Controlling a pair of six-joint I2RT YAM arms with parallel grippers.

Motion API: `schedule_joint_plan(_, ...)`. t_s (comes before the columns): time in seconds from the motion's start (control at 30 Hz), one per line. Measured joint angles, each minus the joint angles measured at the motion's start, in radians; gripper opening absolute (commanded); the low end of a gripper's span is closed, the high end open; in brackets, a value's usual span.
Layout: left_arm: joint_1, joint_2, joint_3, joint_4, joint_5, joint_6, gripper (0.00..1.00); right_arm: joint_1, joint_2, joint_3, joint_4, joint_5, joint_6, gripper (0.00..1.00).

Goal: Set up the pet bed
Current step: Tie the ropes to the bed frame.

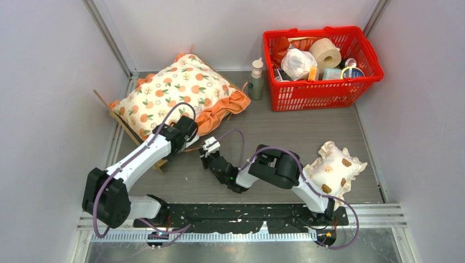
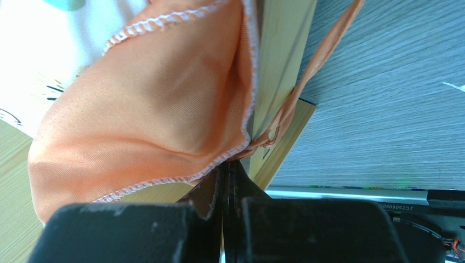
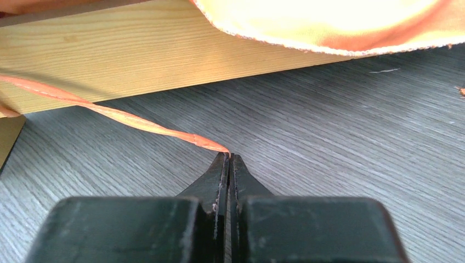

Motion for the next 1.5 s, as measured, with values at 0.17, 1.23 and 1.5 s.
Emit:
schedule_joint_plan(0.17, 0.019, 0.016, 0.001, 0.017, -0.007, -0.007, 0.0, 0.0, 0.0, 0.032, -0.047, 0.021, -0.012, 0.05)
schedule_joint_plan(1.23, -0.037, -0.273, 0.191, -0.048, 0.002, -0.15, 0.4, 0.045, -0.368, -0.23, -0.105, 0.095, -0.127, 0.44)
schedule_joint_plan(1.5, 0.145, -0.075, 0.29, 0.044, -0.063, -0.177, 0.27, 0.045, -0.693, -0.329, -0.249, 0.082, -0.106, 0.43)
